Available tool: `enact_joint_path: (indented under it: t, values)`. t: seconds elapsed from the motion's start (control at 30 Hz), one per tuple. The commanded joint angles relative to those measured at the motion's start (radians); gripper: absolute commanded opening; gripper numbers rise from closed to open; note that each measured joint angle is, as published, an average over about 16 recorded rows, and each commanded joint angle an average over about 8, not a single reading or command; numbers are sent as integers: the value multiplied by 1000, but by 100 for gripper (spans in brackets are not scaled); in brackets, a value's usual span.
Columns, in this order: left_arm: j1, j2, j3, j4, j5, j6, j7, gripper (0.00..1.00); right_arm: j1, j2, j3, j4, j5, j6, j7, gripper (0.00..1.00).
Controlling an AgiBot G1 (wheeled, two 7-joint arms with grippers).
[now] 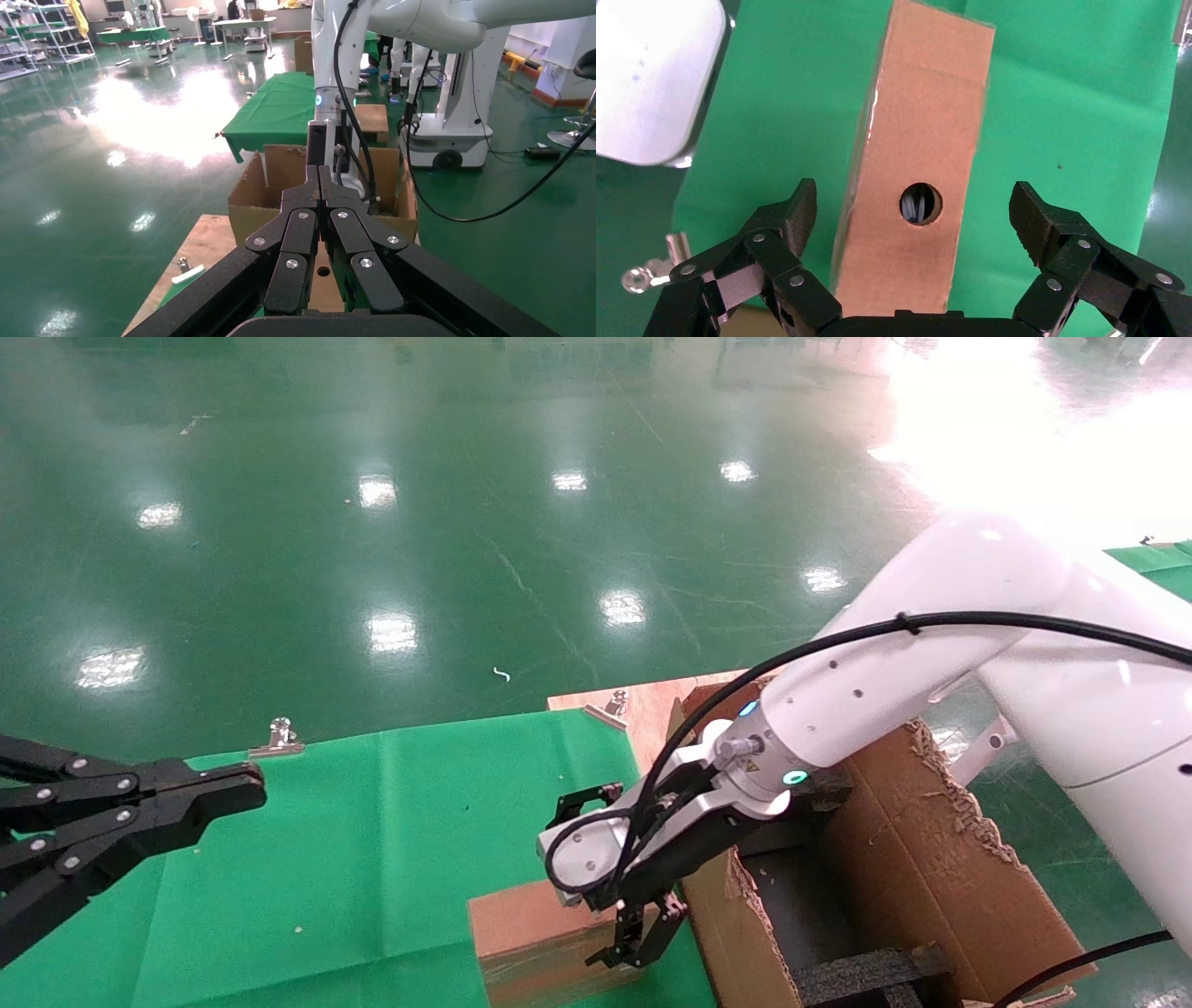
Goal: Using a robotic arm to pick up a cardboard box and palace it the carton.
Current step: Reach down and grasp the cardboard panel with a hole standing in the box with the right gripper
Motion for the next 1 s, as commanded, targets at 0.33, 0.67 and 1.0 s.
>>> enact_joint_path:
  t: [0.33,0.67,1.0]
  values:
    - [0,0,0,0,0,0,0,100,15,-25,-30,-7,-30,7,-9,0]
    - [0,0,0,0,0,0,0,100,11,-20,-24,-4,-24,6,-9,0]
    - [0,0,0,0,0,0,0,100,9,-18,-21,-3,-20,5,-8,0]
